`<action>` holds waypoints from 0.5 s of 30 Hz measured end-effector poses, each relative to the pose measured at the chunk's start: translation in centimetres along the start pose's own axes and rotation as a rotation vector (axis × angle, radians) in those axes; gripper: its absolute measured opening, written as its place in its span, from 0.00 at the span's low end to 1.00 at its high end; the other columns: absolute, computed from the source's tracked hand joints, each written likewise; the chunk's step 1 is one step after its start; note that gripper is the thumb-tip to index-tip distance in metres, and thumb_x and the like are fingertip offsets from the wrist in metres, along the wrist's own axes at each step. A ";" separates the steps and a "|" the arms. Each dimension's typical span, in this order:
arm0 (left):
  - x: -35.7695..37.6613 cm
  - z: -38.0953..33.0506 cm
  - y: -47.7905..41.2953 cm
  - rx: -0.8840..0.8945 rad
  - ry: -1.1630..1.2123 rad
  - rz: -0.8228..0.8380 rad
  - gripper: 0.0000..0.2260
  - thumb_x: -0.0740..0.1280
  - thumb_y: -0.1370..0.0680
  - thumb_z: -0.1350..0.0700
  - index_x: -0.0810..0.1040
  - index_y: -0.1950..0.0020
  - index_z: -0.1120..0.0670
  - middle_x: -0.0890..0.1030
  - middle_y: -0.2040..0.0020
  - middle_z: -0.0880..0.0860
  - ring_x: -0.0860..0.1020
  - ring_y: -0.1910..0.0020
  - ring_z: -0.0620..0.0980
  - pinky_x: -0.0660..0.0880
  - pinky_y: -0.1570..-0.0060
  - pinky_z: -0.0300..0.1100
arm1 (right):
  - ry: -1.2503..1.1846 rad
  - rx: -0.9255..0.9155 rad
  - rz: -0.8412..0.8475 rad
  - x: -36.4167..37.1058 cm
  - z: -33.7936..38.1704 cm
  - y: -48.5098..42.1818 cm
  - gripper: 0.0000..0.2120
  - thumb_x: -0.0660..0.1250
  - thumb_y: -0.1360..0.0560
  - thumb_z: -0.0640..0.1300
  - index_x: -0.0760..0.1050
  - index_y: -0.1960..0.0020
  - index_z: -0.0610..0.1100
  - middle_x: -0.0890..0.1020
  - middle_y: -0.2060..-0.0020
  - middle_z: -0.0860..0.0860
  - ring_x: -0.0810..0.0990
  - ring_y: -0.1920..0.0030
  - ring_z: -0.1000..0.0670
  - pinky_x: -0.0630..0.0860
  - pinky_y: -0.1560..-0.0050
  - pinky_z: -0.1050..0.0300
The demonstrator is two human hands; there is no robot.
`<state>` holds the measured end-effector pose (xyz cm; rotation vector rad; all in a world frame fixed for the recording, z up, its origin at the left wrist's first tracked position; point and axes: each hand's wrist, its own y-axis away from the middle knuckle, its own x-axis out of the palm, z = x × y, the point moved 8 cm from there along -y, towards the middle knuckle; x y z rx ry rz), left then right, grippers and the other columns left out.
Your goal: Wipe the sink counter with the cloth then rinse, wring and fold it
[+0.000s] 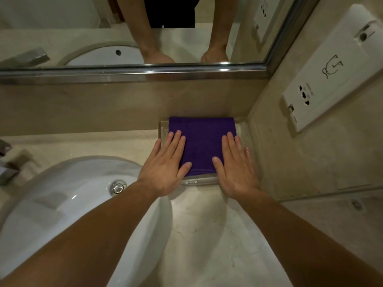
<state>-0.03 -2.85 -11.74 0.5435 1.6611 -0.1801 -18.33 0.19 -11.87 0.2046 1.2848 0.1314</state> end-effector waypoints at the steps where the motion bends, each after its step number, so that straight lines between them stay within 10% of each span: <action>1: 0.1 0.1 0.0 -0.003 0.008 0.009 0.36 0.35 0.22 0.35 0.37 0.19 0.53 0.36 0.18 0.50 0.34 0.20 0.48 0.37 0.21 0.49 | -0.004 0.006 0.005 0.1 0.0 -0.1 0.31 0.38 0.16 0.60 0.32 0.20 0.49 0.34 0.19 0.54 0.31 0.21 0.54 0.36 0.20 0.50; 15: -6.3 -0.7 0.7 -0.084 0.017 0.098 0.33 0.45 0.18 0.36 0.42 0.17 0.49 0.42 0.17 0.51 0.40 0.18 0.50 0.41 0.20 0.51 | -0.014 -0.025 0.124 -5.4 2.7 0.8 0.33 0.46 0.15 0.60 0.40 0.17 0.48 0.45 0.17 0.51 0.42 0.18 0.50 0.43 0.19 0.45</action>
